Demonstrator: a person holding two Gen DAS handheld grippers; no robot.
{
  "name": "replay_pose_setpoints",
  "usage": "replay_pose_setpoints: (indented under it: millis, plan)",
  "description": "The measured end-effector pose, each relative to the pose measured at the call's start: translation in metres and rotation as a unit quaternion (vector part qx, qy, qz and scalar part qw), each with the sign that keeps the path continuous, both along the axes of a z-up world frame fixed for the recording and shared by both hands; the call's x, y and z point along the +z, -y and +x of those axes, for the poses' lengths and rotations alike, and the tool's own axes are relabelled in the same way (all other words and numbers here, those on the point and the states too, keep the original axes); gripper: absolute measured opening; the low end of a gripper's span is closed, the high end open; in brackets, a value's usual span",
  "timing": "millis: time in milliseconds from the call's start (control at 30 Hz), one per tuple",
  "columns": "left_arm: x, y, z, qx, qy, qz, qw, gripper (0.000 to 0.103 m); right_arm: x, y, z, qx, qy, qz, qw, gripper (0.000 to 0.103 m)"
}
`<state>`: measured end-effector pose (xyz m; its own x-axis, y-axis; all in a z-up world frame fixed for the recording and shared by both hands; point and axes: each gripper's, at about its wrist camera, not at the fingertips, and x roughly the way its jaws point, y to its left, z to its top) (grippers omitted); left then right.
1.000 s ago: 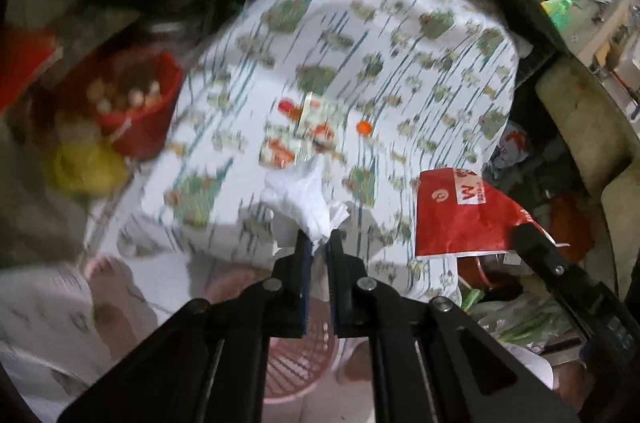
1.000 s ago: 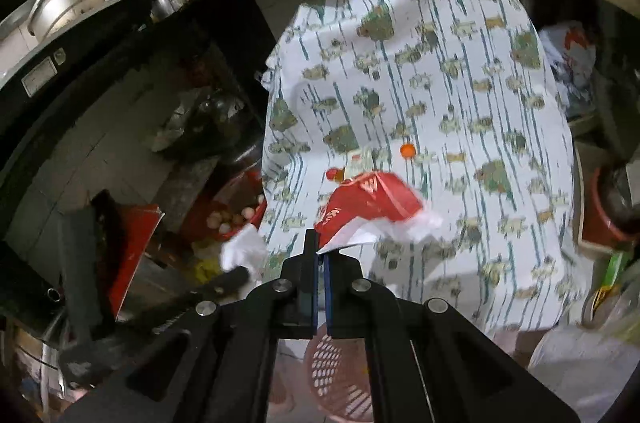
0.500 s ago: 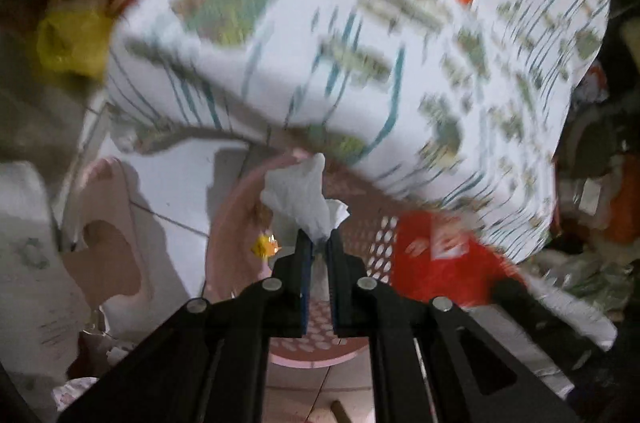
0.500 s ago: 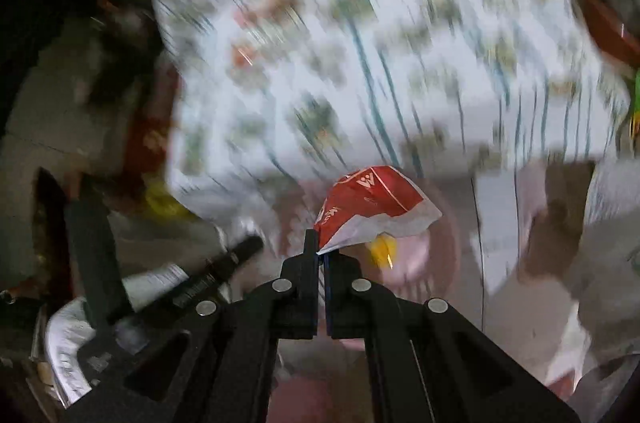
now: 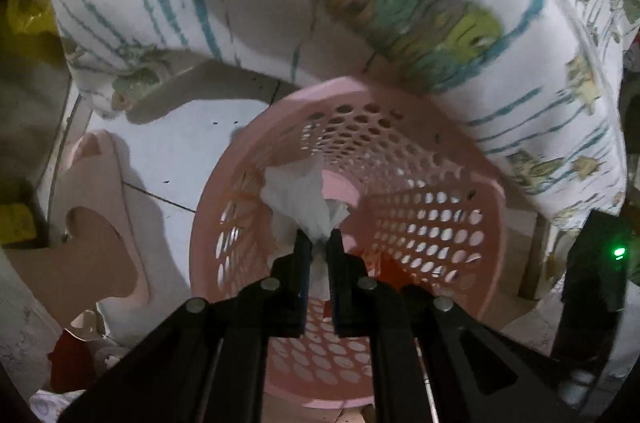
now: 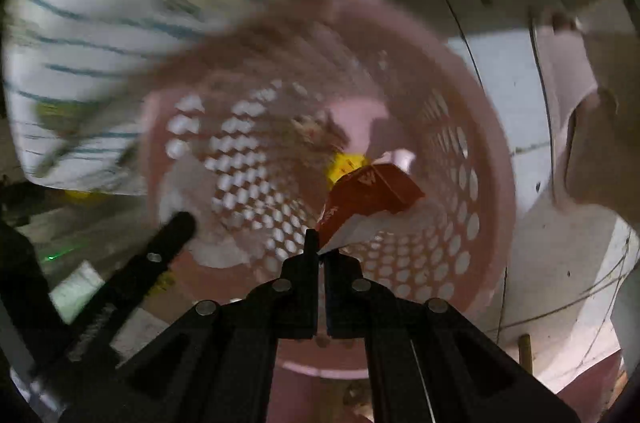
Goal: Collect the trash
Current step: 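Lower both held items into the pink basket and open both tools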
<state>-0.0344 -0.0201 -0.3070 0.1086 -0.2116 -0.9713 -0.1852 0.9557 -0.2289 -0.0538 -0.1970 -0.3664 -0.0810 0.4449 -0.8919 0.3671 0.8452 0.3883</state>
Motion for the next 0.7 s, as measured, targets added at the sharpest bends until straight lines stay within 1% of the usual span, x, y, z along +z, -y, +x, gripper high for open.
replay_pose_setpoints:
  millis: [67, 167, 200, 233, 267, 300, 333, 367, 467, 567, 700]
  plan:
    - [-0.004, 0.002, 0.000, -0.003, -0.003, -0.001, 1.0000, 0.007, -0.013, -0.001, -0.004, 0.004, -0.016, 0.003, 1.000, 0.003]
    - [-0.006, 0.005, -0.001, -0.011, -0.004, -0.014, 0.9998, 0.007, -0.025, -0.003, -0.009, 0.002, -0.032, 0.017, 0.999, 0.003]
    - [-0.007, 0.006, 0.000, -0.016, -0.005, -0.017, 0.9997, 0.010, -0.029, -0.003, -0.011, -0.003, -0.040, 0.027, 0.999, 0.003]
    - [-0.006, 0.009, -0.001, -0.025, -0.005, -0.018, 0.9995, 0.017, -0.032, -0.003, -0.012, -0.009, -0.045, 0.032, 0.998, 0.003]
    - [-0.004, 0.012, -0.001, -0.035, -0.002, -0.010, 0.9993, 0.026, -0.034, 0.001, -0.014, -0.014, -0.046, 0.033, 0.998, 0.004]
    - [-0.003, 0.015, -0.002, -0.040, 0.003, 0.006, 0.9992, 0.051, -0.035, 0.002, -0.015, -0.019, -0.048, 0.034, 0.998, 0.004]
    - [-0.001, 0.016, -0.002, -0.042, 0.009, 0.017, 0.9989, 0.057, -0.036, 0.004, -0.015, -0.026, -0.050, 0.036, 0.998, 0.005]
    - [0.002, 0.017, -0.002, -0.045, 0.017, 0.027, 0.9985, 0.057, -0.037, 0.007, -0.015, -0.036, -0.051, 0.040, 0.997, 0.007]
    - [0.004, 0.012, -0.001, -0.039, 0.013, 0.026, 0.9988, 0.057, -0.034, 0.014, -0.014, -0.053, -0.047, 0.042, 0.997, 0.008]
    - [0.010, 0.005, -0.001, -0.023, 0.017, 0.021, 0.9994, 0.057, -0.032, 0.015, -0.012, -0.050, -0.044, 0.041, 0.997, 0.012]
    - [0.028, 0.005, 0.002, -0.010, 0.036, 0.015, 0.9992, 0.057, -0.026, 0.013, -0.008, -0.041, -0.038, 0.037, 0.998, 0.013]
